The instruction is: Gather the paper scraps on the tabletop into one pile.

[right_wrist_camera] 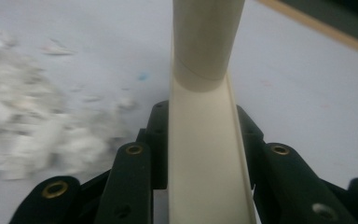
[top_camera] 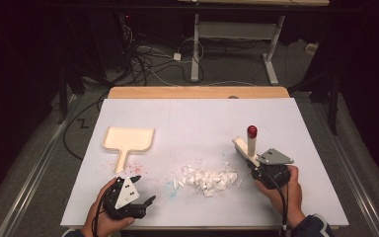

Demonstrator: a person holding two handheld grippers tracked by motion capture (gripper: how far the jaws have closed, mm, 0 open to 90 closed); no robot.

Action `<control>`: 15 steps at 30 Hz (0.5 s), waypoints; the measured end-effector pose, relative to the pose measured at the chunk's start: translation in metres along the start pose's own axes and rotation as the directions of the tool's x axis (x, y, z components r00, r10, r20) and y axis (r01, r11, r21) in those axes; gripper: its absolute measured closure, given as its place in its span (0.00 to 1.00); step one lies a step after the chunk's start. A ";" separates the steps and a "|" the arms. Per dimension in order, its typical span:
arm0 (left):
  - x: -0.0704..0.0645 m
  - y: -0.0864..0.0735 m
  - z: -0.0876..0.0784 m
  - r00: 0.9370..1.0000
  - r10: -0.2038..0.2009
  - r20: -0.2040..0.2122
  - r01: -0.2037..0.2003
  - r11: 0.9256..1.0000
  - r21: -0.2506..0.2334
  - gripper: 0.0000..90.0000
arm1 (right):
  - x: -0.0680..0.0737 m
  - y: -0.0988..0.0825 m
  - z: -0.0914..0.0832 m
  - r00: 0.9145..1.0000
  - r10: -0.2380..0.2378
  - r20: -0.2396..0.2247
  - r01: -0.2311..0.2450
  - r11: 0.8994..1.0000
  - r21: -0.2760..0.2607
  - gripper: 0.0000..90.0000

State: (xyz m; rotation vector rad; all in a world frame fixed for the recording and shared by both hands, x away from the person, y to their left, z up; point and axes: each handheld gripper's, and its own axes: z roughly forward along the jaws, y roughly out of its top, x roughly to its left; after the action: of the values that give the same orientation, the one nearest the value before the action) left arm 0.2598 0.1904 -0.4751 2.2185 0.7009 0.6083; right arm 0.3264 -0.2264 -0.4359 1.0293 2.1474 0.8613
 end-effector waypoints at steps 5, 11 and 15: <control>0.000 0.000 0.002 1.000 -0.011 0.014 0.011 1.000 0.008 0.24 | 0.028 0.003 0.006 0.999 -0.019 -0.032 0.018 1.000 -0.023 0.75; 0.000 0.000 0.001 1.000 -0.002 0.011 0.002 1.000 -0.001 0.24 | 0.058 0.022 0.018 0.996 0.000 -0.092 -0.006 0.998 -0.064 0.75; 0.001 -0.001 0.000 1.000 -0.004 0.008 0.004 1.000 -0.001 0.24 | 0.066 0.032 0.023 0.991 0.026 -0.133 -0.040 0.994 -0.102 0.76</control>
State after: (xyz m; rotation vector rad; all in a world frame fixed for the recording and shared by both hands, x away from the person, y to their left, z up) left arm 0.2603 0.1913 -0.4761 2.2168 0.7006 0.5969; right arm 0.3230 -0.1497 -0.4407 0.9816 2.1727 1.0726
